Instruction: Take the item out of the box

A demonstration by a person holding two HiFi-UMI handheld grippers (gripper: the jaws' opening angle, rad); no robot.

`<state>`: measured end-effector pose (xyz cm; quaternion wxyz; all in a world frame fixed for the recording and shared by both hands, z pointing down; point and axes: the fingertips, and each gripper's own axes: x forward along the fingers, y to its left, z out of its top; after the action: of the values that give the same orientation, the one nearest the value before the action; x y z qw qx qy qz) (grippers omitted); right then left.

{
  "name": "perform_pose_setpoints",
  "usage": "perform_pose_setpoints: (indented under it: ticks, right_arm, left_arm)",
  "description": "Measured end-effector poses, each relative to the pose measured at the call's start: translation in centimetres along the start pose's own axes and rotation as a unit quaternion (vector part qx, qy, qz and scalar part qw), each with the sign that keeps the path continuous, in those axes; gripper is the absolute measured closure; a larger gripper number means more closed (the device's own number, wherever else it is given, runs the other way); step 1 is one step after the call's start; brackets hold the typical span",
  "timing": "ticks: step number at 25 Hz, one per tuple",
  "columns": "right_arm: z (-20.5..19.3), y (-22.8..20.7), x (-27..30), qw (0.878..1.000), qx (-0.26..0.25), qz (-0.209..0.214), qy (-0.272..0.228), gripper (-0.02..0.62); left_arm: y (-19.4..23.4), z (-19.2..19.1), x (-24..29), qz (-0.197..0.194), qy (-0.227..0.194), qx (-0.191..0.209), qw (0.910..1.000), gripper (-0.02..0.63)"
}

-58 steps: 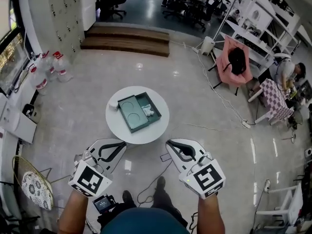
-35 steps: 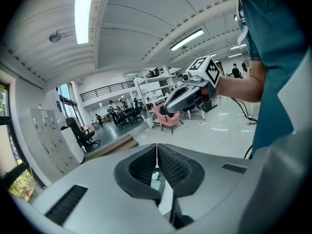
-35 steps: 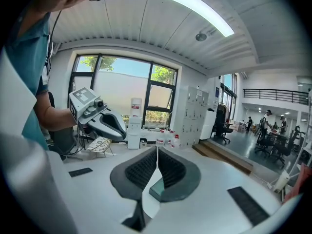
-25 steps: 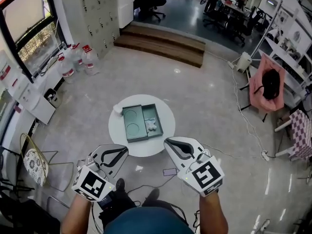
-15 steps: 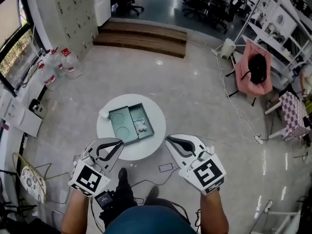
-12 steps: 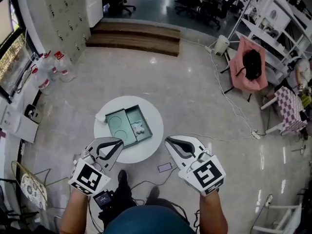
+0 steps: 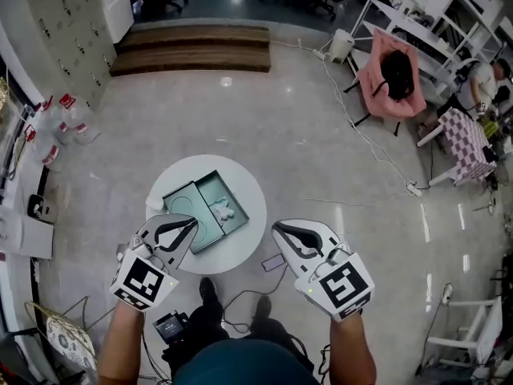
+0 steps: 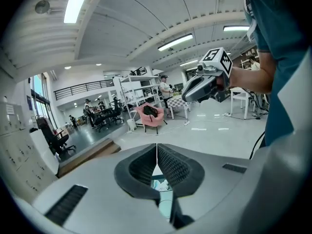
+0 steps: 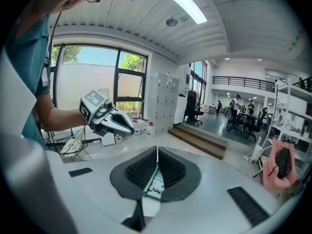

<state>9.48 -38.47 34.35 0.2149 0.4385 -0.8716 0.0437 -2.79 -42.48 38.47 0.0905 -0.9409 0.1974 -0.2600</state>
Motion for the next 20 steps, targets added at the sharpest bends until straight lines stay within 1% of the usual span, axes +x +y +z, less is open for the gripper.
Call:
perform_pose_setpoints:
  ticks: [8,20]
  right_arm:
    - [-4.6,-3.5,4.9,0.999,0.027,-0.017,0.016,0.555]
    - [-12.7,-8.3,9.1,0.997,0.06,-0.024,0.035,0.555]
  left_arm:
    - [2.7,-5.3,6.7,-0.035,0.016,-0.005,0.9992,0.583]
    - [2.9,-11.9,17.1,-0.076,0.048,-0.01,0.9959,0.583]
